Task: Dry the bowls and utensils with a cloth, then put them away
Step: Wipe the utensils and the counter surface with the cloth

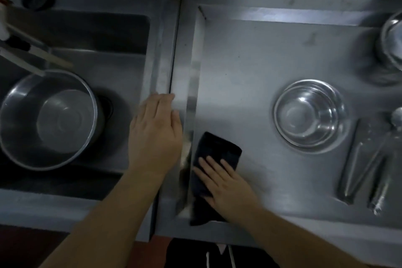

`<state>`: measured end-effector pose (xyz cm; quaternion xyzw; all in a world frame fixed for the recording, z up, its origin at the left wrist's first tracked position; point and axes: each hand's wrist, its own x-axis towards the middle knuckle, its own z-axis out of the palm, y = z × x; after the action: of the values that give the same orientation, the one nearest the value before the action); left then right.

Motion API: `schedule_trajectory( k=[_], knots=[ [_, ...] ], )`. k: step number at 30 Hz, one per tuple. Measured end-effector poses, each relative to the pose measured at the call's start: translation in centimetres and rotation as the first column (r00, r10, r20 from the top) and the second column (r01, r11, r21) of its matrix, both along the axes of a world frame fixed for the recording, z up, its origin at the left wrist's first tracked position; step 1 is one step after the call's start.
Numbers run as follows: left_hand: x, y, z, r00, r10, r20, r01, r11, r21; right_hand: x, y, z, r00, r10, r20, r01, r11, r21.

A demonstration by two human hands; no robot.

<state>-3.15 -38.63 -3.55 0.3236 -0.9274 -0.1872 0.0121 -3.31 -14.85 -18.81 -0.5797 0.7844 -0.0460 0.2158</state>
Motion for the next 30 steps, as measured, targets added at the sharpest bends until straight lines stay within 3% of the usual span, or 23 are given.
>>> schedule_trajectory(
  k=[2, 4, 6, 8, 10, 16, 22, 26, 30],
  knots=[
    [1.7, 0.7, 0.4, 0.999, -0.040, 0.018, 0.040, 0.999, 0.005, -1.5, 3.0, 0.2, 0.998, 0.023, -0.066, -0.023, 1.000, -0.001],
    [3.3, 1.3, 0.7, 0.997, -0.068, 0.031, 0.068, 0.998, 0.015, -3.4, 4.6, 1.0, 0.966, -0.231, -0.120, 0.233, 0.972, 0.009],
    [4.8, 2.1, 0.8, 0.994, -0.096, 0.052, 0.095, 0.995, 0.011, -4.4, 5.1, 1.8, 0.819, -0.546, -0.175, 0.564, 0.823, 0.071],
    [6.2, 3.2, 0.7, 0.983, -0.163, 0.086, 0.162, 0.987, 0.009, -3.5, 5.4, 2.3, 0.670, -0.722, -0.173, 0.742, 0.639, 0.205],
    [7.6, 4.6, 0.5, 0.964, -0.238, 0.118, 0.234, 0.971, 0.042, -1.1, 6.3, 2.7, 0.643, -0.752, -0.142, 0.754, 0.589, 0.290],
    [10.0, 8.1, 0.7, 0.934, -0.323, 0.153, 0.311, 0.945, 0.097, 4.8, 10.6, 4.4, 0.751, -0.660, 0.002, 0.606, 0.691, 0.394],
    [10.8, 11.4, 1.4, 0.896, -0.417, 0.154, 0.411, 0.909, 0.072, 5.4, 12.7, 7.3, 0.824, -0.566, 0.021, 0.517, 0.767, 0.381],
    [11.4, 13.9, 2.7, 0.854, -0.496, 0.157, 0.493, 0.868, 0.066, 4.9, 13.3, 9.7, 0.769, -0.635, 0.075, 0.562, 0.726, 0.396],
    [12.3, 17.3, 4.1, 0.832, -0.515, 0.206, 0.495, 0.857, 0.142, 3.8, 15.1, 12.9, 0.535, -0.784, 0.315, 0.685, 0.620, 0.382]
  ],
)
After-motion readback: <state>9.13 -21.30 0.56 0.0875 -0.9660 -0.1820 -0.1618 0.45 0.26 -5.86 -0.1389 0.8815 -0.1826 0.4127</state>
